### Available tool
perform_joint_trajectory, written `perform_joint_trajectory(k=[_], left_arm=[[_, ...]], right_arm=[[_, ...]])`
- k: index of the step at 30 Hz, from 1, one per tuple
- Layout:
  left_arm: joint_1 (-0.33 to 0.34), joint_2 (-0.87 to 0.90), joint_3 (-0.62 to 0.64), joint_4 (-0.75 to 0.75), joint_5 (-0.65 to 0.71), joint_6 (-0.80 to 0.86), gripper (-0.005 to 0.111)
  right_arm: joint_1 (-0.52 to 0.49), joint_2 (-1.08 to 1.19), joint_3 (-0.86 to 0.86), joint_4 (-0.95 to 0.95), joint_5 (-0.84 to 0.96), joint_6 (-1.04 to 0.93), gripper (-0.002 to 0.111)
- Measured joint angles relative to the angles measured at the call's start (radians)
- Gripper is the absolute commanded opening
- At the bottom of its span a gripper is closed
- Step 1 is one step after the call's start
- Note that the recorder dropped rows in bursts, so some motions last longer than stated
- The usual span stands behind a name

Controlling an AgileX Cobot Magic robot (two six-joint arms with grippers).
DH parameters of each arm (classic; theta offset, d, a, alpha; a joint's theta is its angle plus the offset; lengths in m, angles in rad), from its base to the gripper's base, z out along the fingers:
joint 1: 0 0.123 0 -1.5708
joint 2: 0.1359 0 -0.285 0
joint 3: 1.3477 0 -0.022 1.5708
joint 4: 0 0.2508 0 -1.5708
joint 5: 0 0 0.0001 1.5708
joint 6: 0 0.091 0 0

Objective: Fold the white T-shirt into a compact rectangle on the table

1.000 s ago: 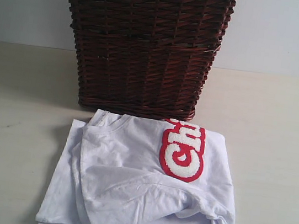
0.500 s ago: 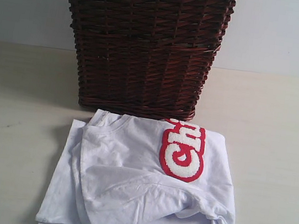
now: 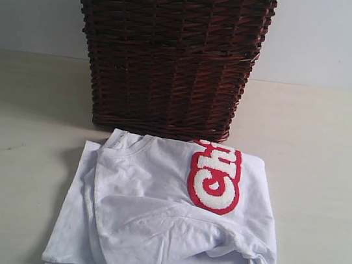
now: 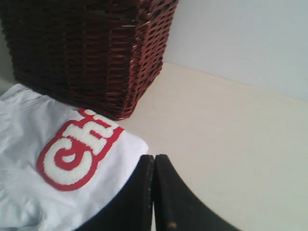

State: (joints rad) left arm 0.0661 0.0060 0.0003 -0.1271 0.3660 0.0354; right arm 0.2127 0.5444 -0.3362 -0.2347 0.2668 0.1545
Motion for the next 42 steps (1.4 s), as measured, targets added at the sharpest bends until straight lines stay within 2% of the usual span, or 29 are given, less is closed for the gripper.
perform_joint_trajectory(k=[4,7,12,21,29,35,42], left_arm=[[0.0,0.0,0.0,0.0,0.0,0.0,0.0],[0.0,0.0,0.0,0.0,0.0,0.0,0.0],[0.0,0.0,0.0,0.0,0.0,0.0,0.0],[0.0,0.0,0.0,0.0,0.0,0.0,0.0],[0.0,0.0,0.0,0.0,0.0,0.0,0.0],[0.0,0.0,0.0,0.0,0.0,0.0,0.0],[0.0,0.0,0.0,0.0,0.0,0.0,0.0]], right_arm=[[-0.121,-0.096,0.143,0.002,-0.159,0.046,0.0],[-0.213,-0.178,0.222,0.03,-0.196,0.094,0.0],[-0.299,-0.31,0.319,0.055,-0.199,0.116,0.0],[-0.31,-0.433,0.331,0.066,-0.017,0.118,0.0],[-0.31,-0.433,0.331,0.087,0.002,0.115,0.0],[-0.31,-0.433,0.331,0.235,0.004,-0.032,0.0],[-0.31,-0.433,0.331,0.261,0.004,-0.072,0.0]])
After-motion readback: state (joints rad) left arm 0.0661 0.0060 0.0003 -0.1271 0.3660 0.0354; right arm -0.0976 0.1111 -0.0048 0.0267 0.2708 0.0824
